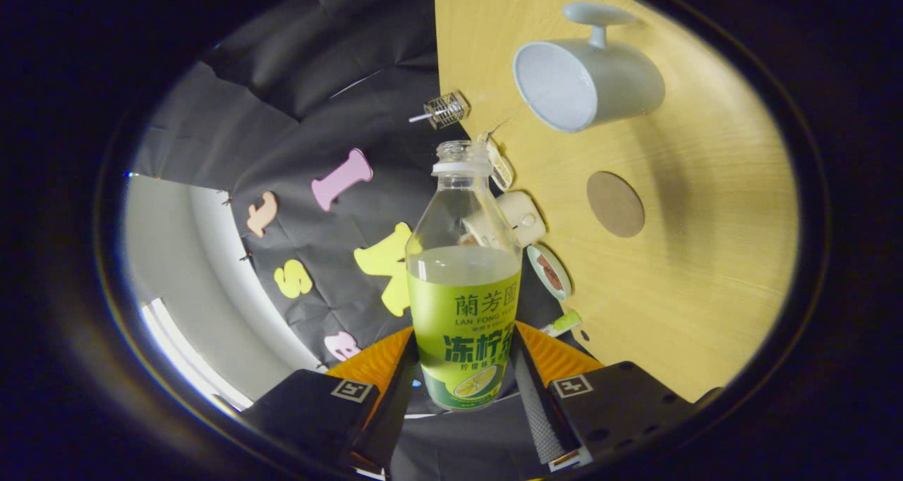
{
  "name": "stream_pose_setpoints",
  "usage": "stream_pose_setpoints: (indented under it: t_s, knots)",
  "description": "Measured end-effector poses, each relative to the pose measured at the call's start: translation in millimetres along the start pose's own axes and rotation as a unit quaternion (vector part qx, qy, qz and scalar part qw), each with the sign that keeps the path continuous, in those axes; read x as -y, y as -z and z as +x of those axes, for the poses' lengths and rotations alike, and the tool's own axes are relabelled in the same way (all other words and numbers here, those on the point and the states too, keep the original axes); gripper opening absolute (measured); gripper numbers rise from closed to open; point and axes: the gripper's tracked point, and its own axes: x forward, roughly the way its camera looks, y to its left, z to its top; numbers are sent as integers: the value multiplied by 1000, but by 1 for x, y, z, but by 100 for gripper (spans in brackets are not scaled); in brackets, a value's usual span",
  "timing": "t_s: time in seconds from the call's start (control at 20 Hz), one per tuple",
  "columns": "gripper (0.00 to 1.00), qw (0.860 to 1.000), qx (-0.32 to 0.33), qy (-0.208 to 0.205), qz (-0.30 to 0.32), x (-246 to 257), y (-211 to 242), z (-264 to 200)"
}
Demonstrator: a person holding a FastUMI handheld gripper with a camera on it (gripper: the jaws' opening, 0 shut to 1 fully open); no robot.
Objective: Take the bottle from table, then pour the juice into the cup, finally place the bottle on the coaster
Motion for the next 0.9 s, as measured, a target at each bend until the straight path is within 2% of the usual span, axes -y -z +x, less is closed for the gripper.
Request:
stream_pose_setpoints:
  t_s: [0.9]
  knots:
    - [77,998,-6,-39,52,-34,-2,-7]
